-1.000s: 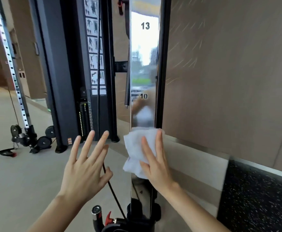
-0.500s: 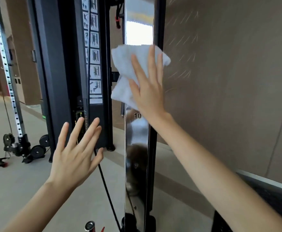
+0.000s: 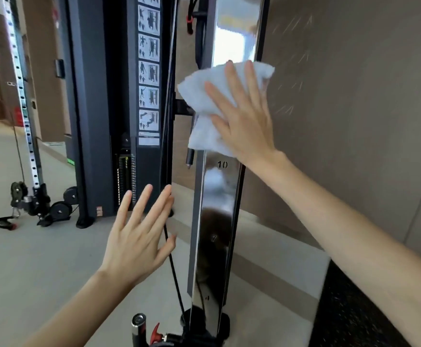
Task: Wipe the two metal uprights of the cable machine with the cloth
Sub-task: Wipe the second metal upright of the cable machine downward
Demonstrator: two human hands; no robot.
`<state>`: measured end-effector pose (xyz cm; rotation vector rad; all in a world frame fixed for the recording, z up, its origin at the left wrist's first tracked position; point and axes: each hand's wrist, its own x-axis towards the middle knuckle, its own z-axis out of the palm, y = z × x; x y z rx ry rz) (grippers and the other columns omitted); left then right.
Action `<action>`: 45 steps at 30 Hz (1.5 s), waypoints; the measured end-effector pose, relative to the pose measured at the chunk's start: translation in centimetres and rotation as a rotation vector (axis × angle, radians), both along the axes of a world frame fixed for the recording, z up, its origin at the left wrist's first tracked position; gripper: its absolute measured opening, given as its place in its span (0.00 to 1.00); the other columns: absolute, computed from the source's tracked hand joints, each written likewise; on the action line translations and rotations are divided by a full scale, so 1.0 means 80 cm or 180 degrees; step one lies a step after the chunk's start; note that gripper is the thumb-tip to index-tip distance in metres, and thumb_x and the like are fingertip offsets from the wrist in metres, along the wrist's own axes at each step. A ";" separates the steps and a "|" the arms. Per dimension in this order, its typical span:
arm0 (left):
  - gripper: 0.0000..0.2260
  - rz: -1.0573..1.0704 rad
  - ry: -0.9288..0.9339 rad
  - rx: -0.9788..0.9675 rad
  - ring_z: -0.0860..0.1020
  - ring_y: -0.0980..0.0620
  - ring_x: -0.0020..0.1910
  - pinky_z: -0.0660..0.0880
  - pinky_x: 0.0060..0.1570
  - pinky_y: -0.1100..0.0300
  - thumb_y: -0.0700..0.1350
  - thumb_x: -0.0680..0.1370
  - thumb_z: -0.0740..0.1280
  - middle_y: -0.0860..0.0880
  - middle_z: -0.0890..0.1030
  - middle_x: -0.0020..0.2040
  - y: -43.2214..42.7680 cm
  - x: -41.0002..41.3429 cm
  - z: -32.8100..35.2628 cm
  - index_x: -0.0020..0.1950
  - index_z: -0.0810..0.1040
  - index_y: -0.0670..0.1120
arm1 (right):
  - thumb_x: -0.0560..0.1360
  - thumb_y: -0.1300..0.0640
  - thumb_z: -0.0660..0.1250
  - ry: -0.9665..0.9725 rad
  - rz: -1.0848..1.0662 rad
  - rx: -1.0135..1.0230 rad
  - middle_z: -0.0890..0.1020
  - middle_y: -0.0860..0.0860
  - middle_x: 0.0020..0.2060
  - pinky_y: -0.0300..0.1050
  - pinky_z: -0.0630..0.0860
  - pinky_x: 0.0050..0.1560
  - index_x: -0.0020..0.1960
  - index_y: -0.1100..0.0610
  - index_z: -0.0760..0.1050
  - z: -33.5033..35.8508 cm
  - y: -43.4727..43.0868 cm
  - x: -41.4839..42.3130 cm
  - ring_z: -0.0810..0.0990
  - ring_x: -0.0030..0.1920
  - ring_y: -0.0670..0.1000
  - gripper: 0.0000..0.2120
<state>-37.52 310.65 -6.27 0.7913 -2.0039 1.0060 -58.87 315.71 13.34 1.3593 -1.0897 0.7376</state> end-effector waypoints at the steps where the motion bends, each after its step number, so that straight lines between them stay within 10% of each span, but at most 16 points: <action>1: 0.31 -0.0007 -0.0075 0.0079 0.58 0.40 0.77 0.52 0.75 0.39 0.57 0.78 0.56 0.44 0.60 0.79 0.000 -0.002 -0.015 0.75 0.68 0.39 | 0.78 0.51 0.59 -0.0084 -0.0050 -0.0071 0.68 0.62 0.70 0.65 0.54 0.69 0.69 0.53 0.71 0.004 -0.003 0.006 0.62 0.70 0.68 0.21; 10: 0.29 -0.0178 0.0158 0.0112 0.60 0.39 0.76 0.53 0.75 0.38 0.56 0.77 0.58 0.47 0.59 0.79 -0.002 0.012 -0.081 0.73 0.67 0.41 | 0.77 0.49 0.59 -0.0268 -0.0092 0.0451 0.46 0.54 0.77 0.64 0.45 0.73 0.76 0.51 0.55 -0.303 -0.002 0.005 0.43 0.76 0.60 0.30; 16: 0.29 -0.0155 0.0159 0.0214 0.60 0.39 0.76 0.53 0.75 0.38 0.54 0.77 0.58 0.46 0.58 0.79 0.000 0.012 -0.084 0.73 0.68 0.40 | 0.74 0.50 0.62 0.0291 -0.0901 0.1093 0.53 0.53 0.76 0.60 0.51 0.71 0.76 0.48 0.55 -0.507 0.029 0.003 0.49 0.76 0.57 0.33; 24: 0.29 -0.0109 0.0106 0.0343 0.58 0.39 0.76 0.50 0.75 0.39 0.55 0.77 0.56 0.45 0.58 0.79 0.003 0.010 -0.089 0.74 0.66 0.40 | 0.71 0.48 0.63 0.0343 -0.0741 0.0836 0.51 0.56 0.76 0.61 0.38 0.73 0.77 0.50 0.51 -0.362 0.020 0.000 0.40 0.76 0.57 0.38; 29: 0.27 -0.0151 0.0151 0.0344 0.59 0.38 0.75 0.48 0.76 0.40 0.53 0.76 0.57 0.45 0.58 0.79 0.007 0.011 -0.090 0.72 0.71 0.39 | 0.77 0.50 0.65 -0.0343 -0.0650 0.0397 0.60 0.61 0.74 0.64 0.40 0.72 0.74 0.50 0.64 -0.244 -0.003 0.035 0.53 0.73 0.64 0.27; 38: 0.27 -0.0178 0.0219 0.0348 0.59 0.39 0.76 0.53 0.75 0.38 0.52 0.77 0.58 0.46 0.57 0.79 0.015 0.016 -0.095 0.73 0.67 0.40 | 0.71 0.44 0.59 0.0295 -0.1149 0.1146 0.55 0.53 0.74 0.61 0.44 0.72 0.70 0.46 0.66 -0.508 0.021 0.027 0.54 0.73 0.55 0.28; 45: 0.28 -0.0100 0.0145 0.0422 0.59 0.39 0.76 0.52 0.75 0.39 0.49 0.75 0.60 0.46 0.56 0.80 0.025 0.017 -0.094 0.73 0.67 0.39 | 0.73 0.54 0.58 0.0665 -0.0905 0.1274 0.63 0.49 0.71 0.56 0.52 0.69 0.70 0.46 0.65 -0.514 0.034 0.007 0.55 0.72 0.53 0.25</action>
